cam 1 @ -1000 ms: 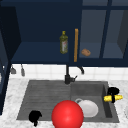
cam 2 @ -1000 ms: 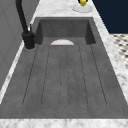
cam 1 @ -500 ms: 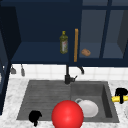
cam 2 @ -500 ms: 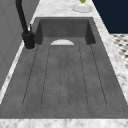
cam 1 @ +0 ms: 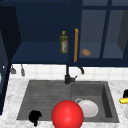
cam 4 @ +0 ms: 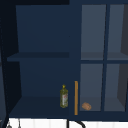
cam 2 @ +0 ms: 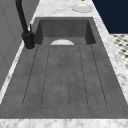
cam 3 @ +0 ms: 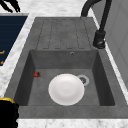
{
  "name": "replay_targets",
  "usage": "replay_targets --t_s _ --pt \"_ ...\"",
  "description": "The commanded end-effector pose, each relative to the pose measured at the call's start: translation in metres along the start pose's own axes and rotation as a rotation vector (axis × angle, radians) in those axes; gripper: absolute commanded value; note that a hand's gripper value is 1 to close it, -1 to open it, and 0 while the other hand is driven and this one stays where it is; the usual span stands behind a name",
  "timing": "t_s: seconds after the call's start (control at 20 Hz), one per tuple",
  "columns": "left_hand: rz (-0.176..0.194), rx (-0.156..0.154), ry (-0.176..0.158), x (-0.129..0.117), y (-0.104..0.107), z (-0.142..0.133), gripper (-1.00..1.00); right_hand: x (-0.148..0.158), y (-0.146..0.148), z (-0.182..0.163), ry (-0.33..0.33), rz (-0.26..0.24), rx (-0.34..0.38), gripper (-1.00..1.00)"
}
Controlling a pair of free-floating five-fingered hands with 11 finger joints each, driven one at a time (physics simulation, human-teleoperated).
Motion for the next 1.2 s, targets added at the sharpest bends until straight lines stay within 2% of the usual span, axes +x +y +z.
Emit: replay_targets --t_s 0.0,0.35,0.8,1.0,1.15 --pt "0.000 0.000 0.000 0.000 0.000 0.000 0.00 -0.029 0.003 0.003 -0.023 -0.043 -0.026 1.00" --pt "0.000 0.000 0.000 0.000 0.000 0.000 0.00 -0.084 0.041 -0.007 -0.057 -0.059 -0.043 1.00" --pt "0.000 0.000 0.000 0.000 0.000 0.000 0.00 -0.151 0.098 -0.023 -0.072 -0.051 -0.080 1.00" --pt "0.000 0.000 0.000 0.000 0.000 0.000 0.00 -0.160 0.119 -0.043 -0.062 -0.015 -0.067 1.00" --pt "0.000 0.000 0.000 0.000 0.000 0.000 0.00 -0.164 0.120 -0.054 -0.038 -0.064 0.001 1.00"
